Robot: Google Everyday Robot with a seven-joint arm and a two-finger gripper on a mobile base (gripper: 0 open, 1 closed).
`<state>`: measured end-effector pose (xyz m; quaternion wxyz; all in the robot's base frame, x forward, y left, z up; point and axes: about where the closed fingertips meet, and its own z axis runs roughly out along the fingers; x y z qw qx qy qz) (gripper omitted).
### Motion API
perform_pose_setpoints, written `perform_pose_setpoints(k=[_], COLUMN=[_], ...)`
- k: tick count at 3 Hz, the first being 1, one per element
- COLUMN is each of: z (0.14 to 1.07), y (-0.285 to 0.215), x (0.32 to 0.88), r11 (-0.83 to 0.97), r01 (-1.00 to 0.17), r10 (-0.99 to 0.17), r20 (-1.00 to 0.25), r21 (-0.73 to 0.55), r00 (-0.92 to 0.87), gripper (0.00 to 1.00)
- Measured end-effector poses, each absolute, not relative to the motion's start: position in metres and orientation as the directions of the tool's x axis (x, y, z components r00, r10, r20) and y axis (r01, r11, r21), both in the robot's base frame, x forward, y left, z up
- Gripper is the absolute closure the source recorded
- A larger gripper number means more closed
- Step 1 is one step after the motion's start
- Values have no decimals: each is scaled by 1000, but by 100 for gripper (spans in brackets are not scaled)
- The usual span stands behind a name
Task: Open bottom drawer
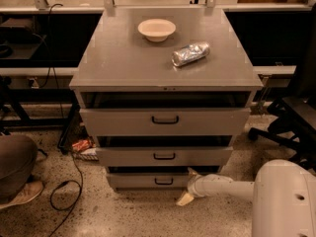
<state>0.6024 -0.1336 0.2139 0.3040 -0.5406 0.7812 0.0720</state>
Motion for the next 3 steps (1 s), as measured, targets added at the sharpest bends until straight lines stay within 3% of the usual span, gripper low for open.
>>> perform_pose_setpoints(k=[1, 2, 3], z=[207, 188, 171], y=[-145, -152, -164], x=[620, 637, 645], r11=[330, 297, 316], r01=[-894, -910, -920], r10=[-850, -857, -836], r20=[-507, -502, -526], r21=[-304, -290, -231], r00=[-141, -119, -155], gripper=[0, 2, 25])
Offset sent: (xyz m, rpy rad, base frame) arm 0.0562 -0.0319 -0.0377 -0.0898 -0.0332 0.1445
